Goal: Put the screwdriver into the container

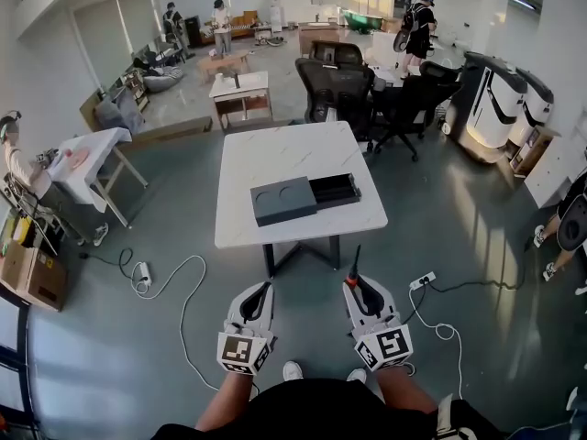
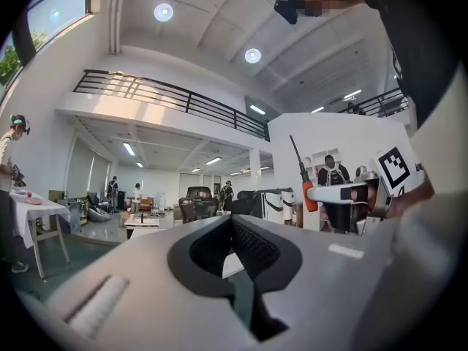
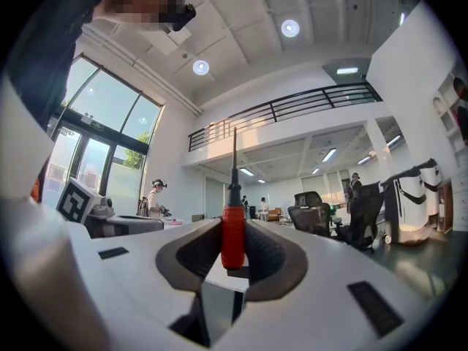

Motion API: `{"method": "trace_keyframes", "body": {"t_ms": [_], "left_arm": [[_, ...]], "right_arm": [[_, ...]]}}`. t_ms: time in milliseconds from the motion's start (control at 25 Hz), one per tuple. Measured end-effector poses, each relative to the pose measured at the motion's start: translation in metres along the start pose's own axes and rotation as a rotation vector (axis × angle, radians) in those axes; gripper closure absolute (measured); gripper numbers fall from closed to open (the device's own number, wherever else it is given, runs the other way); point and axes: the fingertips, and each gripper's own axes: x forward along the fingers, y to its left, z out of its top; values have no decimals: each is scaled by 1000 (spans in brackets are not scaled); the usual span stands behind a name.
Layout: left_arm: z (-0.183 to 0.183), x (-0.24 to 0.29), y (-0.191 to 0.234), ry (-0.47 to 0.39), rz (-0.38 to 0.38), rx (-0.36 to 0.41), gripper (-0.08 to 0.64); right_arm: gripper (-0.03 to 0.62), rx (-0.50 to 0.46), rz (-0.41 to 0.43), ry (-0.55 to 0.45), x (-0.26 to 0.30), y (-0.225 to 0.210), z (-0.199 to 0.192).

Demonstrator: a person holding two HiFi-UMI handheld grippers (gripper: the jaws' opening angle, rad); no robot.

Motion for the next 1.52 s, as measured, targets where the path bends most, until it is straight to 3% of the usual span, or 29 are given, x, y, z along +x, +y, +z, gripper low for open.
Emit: {"method": "trace_keyframes", "body": {"t_ms": [360, 720, 1520], "left_arm": [[-3, -26, 30, -7, -69, -5, 551], [-5, -19, 23, -8, -121, -21, 551], [1, 127, -23, 11, -145, -19, 551]], "right_arm": [[492, 3, -80, -27, 12, 29, 7], [494, -11, -128, -15, 16, 16, 7], [494, 28, -106, 9, 48, -126, 1]]}}
